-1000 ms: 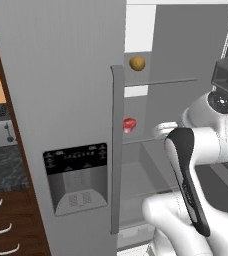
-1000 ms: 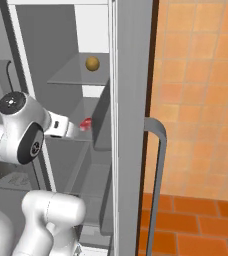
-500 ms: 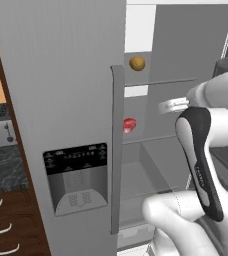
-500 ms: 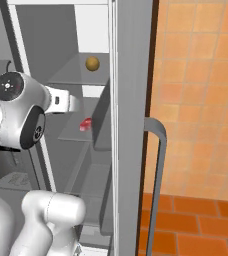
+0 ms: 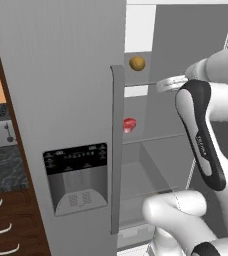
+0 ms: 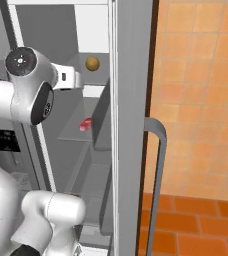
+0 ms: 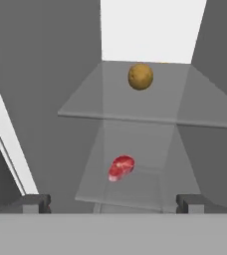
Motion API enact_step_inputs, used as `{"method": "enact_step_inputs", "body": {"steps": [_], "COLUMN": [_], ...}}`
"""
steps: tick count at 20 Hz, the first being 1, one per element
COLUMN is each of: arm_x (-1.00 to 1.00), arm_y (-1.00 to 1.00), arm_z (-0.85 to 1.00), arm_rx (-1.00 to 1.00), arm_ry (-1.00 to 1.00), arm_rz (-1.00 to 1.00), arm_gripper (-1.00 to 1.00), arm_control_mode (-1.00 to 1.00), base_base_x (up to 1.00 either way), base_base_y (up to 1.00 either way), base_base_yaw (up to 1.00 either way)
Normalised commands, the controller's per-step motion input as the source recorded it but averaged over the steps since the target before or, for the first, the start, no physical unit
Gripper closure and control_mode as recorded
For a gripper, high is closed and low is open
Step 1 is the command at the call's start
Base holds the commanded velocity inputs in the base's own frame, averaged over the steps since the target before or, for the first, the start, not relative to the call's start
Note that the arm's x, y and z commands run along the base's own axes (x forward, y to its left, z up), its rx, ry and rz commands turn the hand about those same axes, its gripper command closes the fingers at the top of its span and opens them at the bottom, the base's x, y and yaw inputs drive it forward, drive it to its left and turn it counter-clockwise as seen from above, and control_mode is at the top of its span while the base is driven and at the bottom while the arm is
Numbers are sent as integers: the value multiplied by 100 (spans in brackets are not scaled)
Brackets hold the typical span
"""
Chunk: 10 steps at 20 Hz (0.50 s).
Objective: Place one potato and one steak in each tupperware on the nearby counter, to pack two identical lunches.
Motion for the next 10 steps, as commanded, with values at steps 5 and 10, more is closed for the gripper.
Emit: {"method": "enact_step_inputs", "body": {"steps": [5,10], "arm_x": [75,85], "arm_y": [-1,0], "arm_z": [12,1], "arm_rx": [0,4], "arm_ry": [7,9], "arm_rz": [10,7], "arm_gripper": [-100,-100], "arm_control_mode": [-100,-100], "base_base_x": [0,0], "base_base_y": [0,0], "base_base_yaw": [0,0]}}
